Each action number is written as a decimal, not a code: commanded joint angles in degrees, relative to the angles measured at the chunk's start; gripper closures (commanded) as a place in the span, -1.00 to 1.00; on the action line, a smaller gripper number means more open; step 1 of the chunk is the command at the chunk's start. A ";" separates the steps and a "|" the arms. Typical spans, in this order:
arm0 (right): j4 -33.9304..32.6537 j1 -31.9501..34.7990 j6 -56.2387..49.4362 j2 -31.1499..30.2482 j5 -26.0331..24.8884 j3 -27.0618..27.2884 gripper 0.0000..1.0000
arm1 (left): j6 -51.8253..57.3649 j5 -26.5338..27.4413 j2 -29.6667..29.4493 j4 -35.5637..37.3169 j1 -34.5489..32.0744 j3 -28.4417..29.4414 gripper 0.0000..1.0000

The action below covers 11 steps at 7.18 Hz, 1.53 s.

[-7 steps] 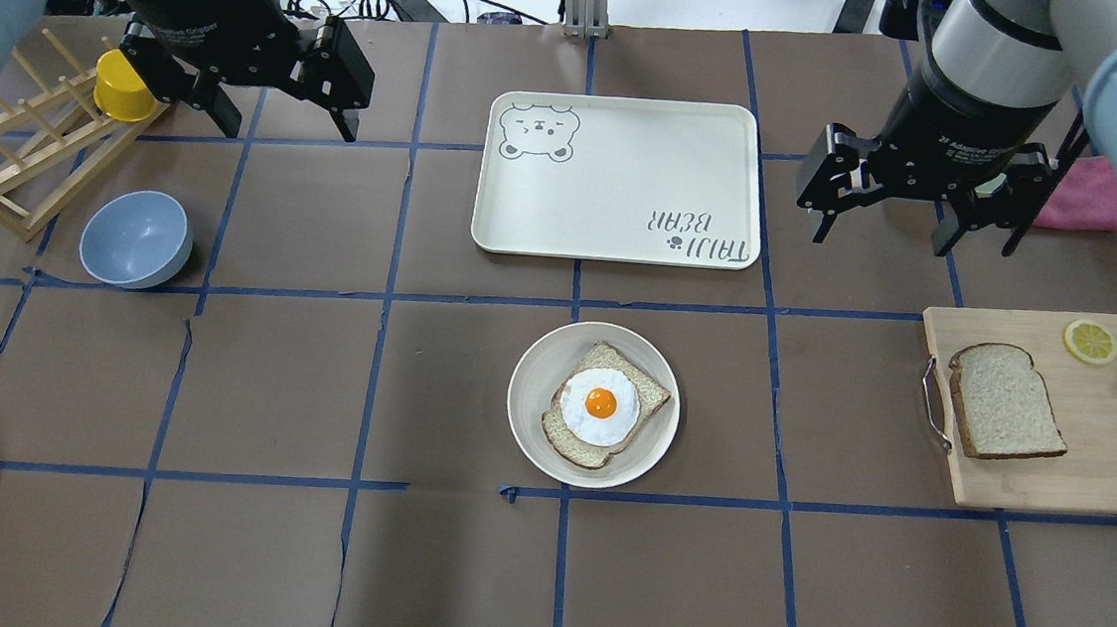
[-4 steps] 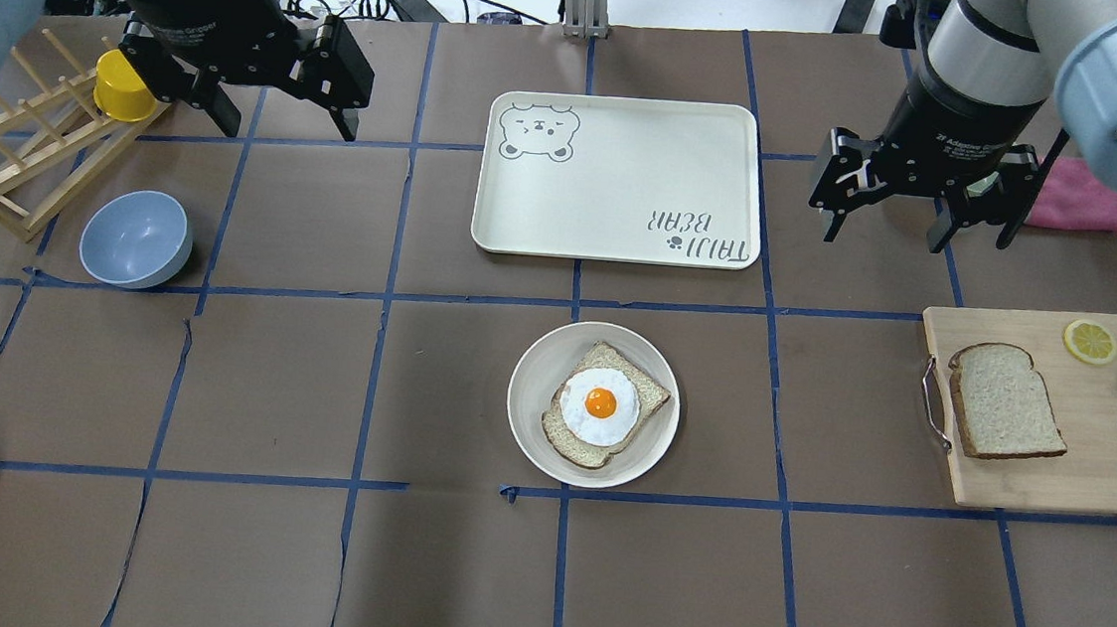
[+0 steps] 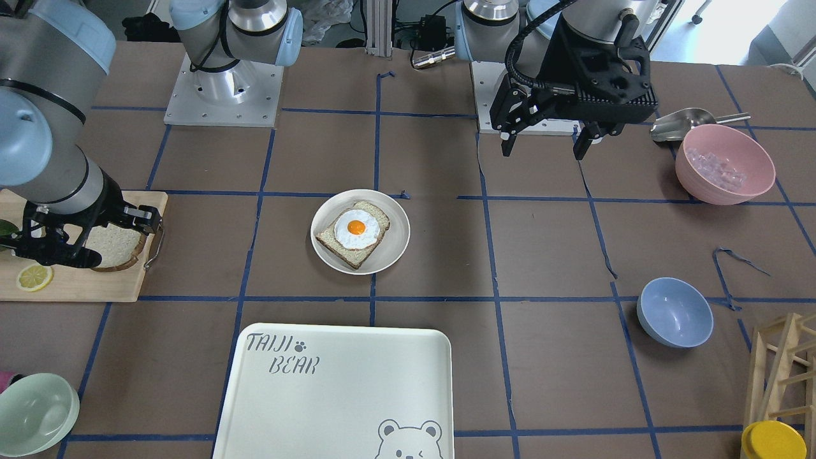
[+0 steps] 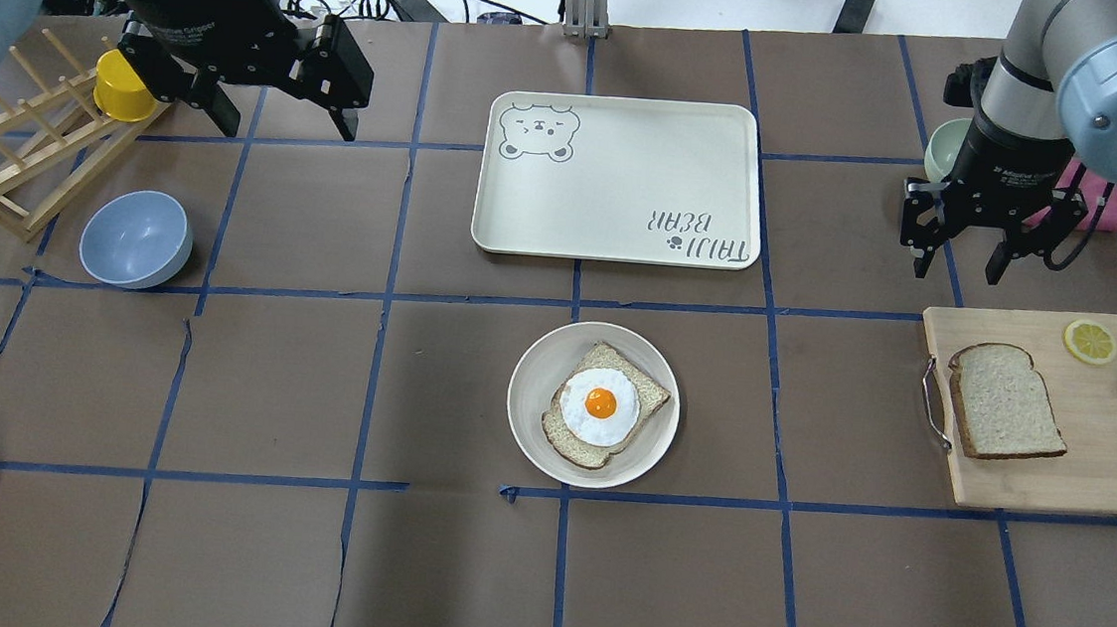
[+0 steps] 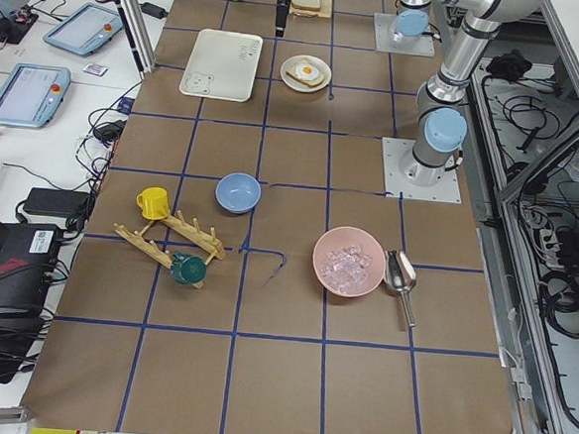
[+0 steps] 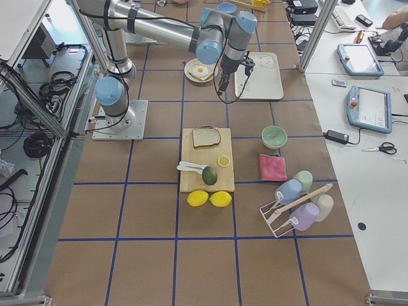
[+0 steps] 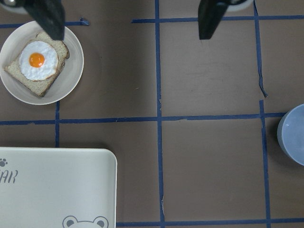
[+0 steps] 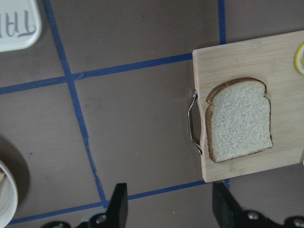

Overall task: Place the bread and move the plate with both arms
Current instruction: 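Move the right gripper over the bread slice on the wooden board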

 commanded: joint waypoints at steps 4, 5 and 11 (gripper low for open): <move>-12.71 -5.25 -2.33 7.42 -2.06 8.04 -0.34 | -0.09 0.07 0.04 0.05 -0.01 -0.03 -1.00; -12.71 -5.69 -2.33 8.39 -2.06 8.04 -0.29 | 0.00 0.07 0.04 -0.04 -0.01 -0.03 -1.00; -14.03 -7.19 -2.33 10.68 -2.32 8.22 -0.19 | -0.09 -0.02 -0.05 0.05 -0.01 -0.03 -1.00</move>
